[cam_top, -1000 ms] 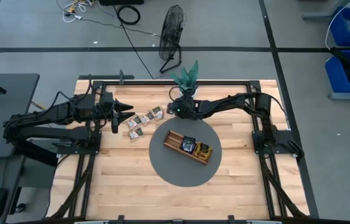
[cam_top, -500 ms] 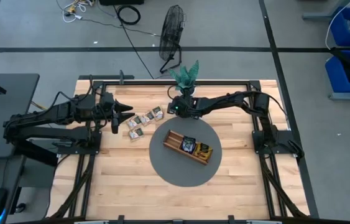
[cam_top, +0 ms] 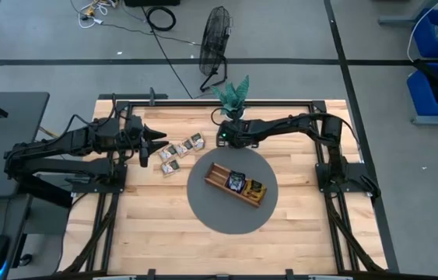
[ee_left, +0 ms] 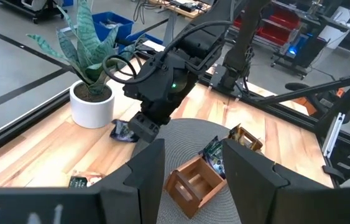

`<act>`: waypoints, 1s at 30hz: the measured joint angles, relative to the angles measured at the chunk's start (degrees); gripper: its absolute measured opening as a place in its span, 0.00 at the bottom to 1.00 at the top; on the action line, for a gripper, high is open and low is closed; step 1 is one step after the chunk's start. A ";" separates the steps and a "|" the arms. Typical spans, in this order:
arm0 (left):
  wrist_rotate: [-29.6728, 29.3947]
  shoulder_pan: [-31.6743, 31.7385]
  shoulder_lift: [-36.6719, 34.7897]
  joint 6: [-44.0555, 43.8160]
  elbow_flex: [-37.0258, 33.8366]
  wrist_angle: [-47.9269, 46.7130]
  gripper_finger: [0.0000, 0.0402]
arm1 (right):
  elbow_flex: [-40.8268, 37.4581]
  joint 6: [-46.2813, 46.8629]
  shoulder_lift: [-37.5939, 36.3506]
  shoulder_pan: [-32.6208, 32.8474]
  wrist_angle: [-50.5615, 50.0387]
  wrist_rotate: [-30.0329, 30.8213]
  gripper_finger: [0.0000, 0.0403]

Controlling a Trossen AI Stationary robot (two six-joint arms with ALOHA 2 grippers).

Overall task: Pick & Place Tea
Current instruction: Put the violet tea bag into the middle section of the wooden organizer

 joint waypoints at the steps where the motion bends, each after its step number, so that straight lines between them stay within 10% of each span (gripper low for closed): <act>1: 0.02 0.00 0.00 0.06 0.00 0.00 0.41 | 0.00 -0.81 -0.23 0.00 -0.76 0.15 0.00; 30: 0.00 -0.01 0.11 -0.06 0.02 0.04 0.41 | -0.20 -17.03 -2.98 0.45 -27.86 4.53 0.00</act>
